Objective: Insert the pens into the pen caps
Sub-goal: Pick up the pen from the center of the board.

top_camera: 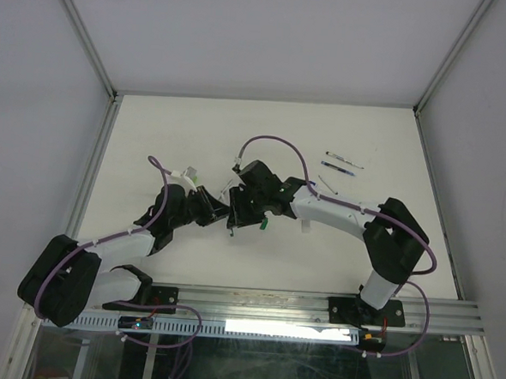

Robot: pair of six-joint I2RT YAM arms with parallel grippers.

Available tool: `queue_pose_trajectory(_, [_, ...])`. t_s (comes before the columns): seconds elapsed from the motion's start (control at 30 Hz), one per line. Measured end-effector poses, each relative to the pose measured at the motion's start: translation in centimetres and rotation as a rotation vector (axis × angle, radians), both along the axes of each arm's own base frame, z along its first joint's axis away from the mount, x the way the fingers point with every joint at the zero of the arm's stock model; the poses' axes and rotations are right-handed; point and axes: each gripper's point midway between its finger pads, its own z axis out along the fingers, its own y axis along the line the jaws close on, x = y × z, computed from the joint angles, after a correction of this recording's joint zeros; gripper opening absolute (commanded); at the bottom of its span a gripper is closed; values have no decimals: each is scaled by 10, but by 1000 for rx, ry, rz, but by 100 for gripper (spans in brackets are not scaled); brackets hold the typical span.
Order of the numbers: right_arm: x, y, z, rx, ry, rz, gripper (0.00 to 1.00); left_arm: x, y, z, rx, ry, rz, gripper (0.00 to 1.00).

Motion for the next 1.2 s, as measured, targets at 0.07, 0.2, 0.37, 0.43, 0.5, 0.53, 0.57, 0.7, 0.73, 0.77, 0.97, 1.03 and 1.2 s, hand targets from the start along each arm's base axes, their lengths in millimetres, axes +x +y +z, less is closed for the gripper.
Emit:
queue_pose_trajectory(0.07, [-2,-2,3,23,-25,-2,38,-1,0,4,-6,-8,-4,0])
queue_pose_trajectory(0.2, [-8,0,6,62,-51,-4,37,-4,1,9,-10,-14,-7,0])
queue_pose_trajectory(0.37, [-17,6,4,100,-78,-2,32,-5,1,12,-13,-19,-7,0])
queue_pose_trajectory(0.43, [-19,9,5,117,-94,-2,32,-6,2,13,-12,-17,-7,0])
queue_pose_trajectory(0.5, [-18,11,7,133,-114,-9,30,-8,2,13,-10,-15,-8,0])
queue_pose_trajectory(0.53, [-18,11,9,142,-124,-13,29,-8,3,13,-10,-14,-8,0])
queue_pose_trajectory(0.57, [-18,12,11,151,-135,-17,28,-9,3,14,-10,-14,-8,0])
queue_pose_trajectory(0.7, [-14,14,18,182,-169,-37,27,-10,4,18,-14,-25,-9,0])
queue_pose_trajectory(0.73, [-13,15,20,188,-177,-42,27,-10,4,19,-15,-28,-10,0])
queue_pose_trajectory(0.77, [-12,16,21,194,-184,-48,27,-10,4,20,-16,-30,-10,0])
queue_pose_trajectory(0.97, [-8,21,25,209,-220,-73,27,-13,5,21,-14,-27,-9,0])
queue_pose_trajectory(1.03, [-7,22,25,209,-228,-79,27,-13,6,22,-14,-27,-9,0])
queue_pose_trajectory(1.2, [-7,22,26,207,-241,-88,27,-14,6,23,-14,-27,-9,0])
